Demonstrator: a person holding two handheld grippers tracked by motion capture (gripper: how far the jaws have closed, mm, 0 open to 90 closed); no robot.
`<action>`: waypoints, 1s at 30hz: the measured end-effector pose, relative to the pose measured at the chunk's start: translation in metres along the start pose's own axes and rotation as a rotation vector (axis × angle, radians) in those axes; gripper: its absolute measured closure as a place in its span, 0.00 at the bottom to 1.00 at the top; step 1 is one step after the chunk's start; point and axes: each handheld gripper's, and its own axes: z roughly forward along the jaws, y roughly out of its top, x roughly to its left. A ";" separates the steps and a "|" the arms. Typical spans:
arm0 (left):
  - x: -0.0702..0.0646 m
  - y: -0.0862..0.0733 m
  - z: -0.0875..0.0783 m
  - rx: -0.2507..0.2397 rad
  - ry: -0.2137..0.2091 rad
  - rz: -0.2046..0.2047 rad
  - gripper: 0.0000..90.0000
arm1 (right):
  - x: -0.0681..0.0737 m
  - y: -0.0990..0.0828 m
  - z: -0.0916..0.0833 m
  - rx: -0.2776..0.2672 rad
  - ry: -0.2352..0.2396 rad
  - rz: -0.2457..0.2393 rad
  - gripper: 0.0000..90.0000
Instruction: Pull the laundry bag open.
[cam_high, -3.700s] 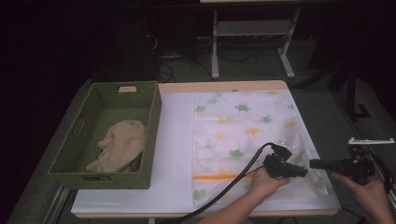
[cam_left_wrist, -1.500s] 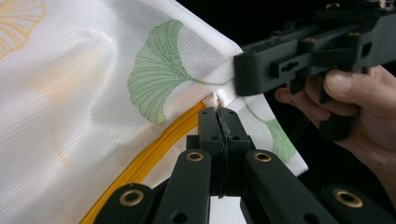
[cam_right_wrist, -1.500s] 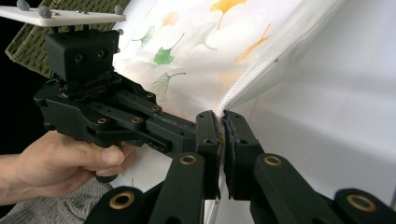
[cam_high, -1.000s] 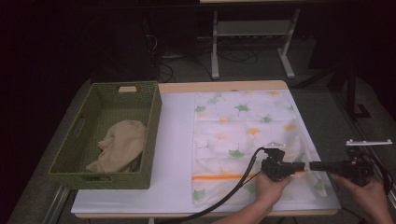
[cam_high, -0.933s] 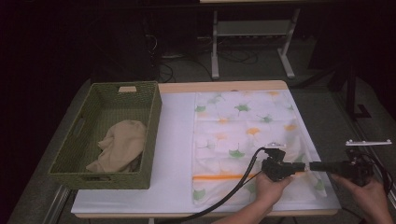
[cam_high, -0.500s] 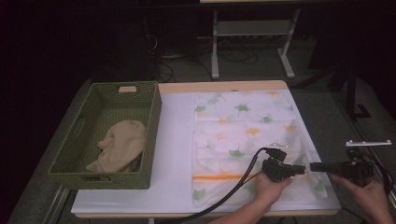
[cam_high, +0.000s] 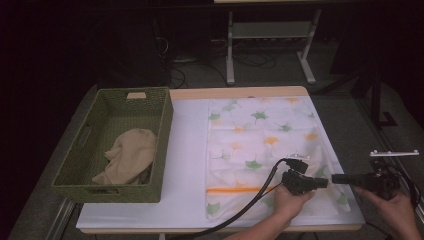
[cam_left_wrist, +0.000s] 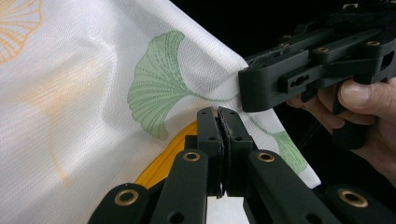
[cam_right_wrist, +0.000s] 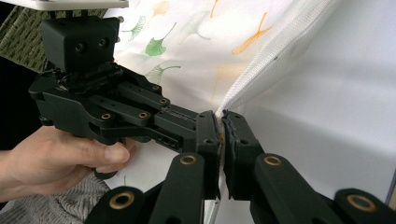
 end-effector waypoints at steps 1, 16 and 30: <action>0.000 0.000 0.000 -0.001 0.001 0.002 0.98 | 0.000 0.000 0.000 0.000 -0.001 -0.002 0.94; -0.001 0.001 0.006 0.037 0.046 0.016 1.00 | -0.001 -0.001 0.003 0.027 -0.033 -0.005 0.94; -0.003 0.001 -0.011 0.083 0.137 0.051 1.00 | 0.003 0.000 0.003 0.083 -0.211 -0.022 0.95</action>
